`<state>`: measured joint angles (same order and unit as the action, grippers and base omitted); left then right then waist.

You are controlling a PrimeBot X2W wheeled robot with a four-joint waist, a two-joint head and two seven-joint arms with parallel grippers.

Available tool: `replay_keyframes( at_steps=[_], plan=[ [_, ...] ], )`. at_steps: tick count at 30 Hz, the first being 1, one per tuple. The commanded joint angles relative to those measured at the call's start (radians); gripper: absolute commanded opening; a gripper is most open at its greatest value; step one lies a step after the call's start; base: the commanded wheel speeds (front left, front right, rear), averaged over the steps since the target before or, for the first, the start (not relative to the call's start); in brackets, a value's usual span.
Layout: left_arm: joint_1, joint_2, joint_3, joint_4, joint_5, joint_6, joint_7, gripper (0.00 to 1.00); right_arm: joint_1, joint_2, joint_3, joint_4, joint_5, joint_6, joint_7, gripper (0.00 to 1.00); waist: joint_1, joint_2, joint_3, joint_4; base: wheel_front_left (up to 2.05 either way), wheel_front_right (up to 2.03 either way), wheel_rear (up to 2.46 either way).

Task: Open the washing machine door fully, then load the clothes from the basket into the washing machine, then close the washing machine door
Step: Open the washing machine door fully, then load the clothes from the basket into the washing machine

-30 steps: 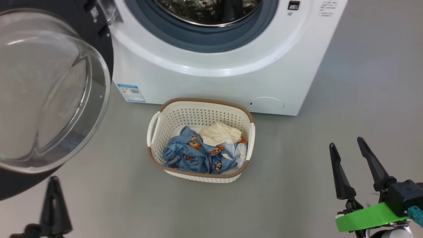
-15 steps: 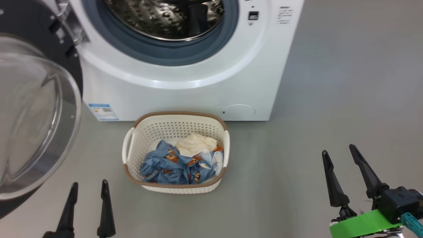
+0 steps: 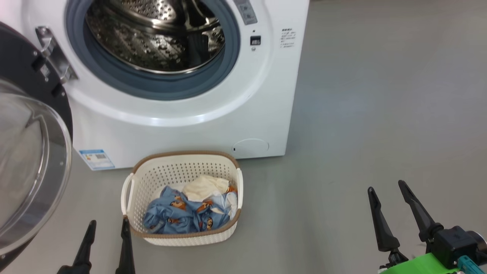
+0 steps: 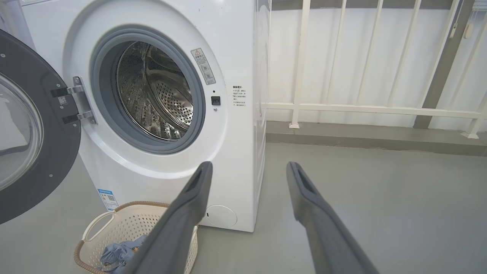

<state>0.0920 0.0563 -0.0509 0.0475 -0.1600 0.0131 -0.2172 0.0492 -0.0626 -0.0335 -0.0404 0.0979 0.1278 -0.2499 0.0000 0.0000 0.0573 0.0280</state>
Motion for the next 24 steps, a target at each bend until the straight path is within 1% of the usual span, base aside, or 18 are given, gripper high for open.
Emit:
replay_keyframes(
  at_steps=[1,10,24],
  plan=[
    [-0.015,0.017,0.031,-0.018,0.005,0.006,0.004,1.00,0.001,-0.002,0.028,-0.021,-0.011,0.003,-0.012,1.00,0.0000,0.0000,-0.025,-0.019,0.00,0.00,0.00],
    [0.003,0.030,0.030,-0.027,0.009,0.018,0.023,1.00,0.028,0.004,0.023,-0.019,-0.008,0.003,-0.012,1.00,0.0000,0.0000,-0.057,-0.023,0.00,0.00,0.00],
    [0.006,0.041,0.020,-0.034,0.008,0.031,0.025,1.00,0.033,0.009,0.016,-0.017,-0.006,0.003,-0.012,1.00,0.0000,0.0000,-0.064,-0.026,0.00,0.00,0.00]
  ],
)
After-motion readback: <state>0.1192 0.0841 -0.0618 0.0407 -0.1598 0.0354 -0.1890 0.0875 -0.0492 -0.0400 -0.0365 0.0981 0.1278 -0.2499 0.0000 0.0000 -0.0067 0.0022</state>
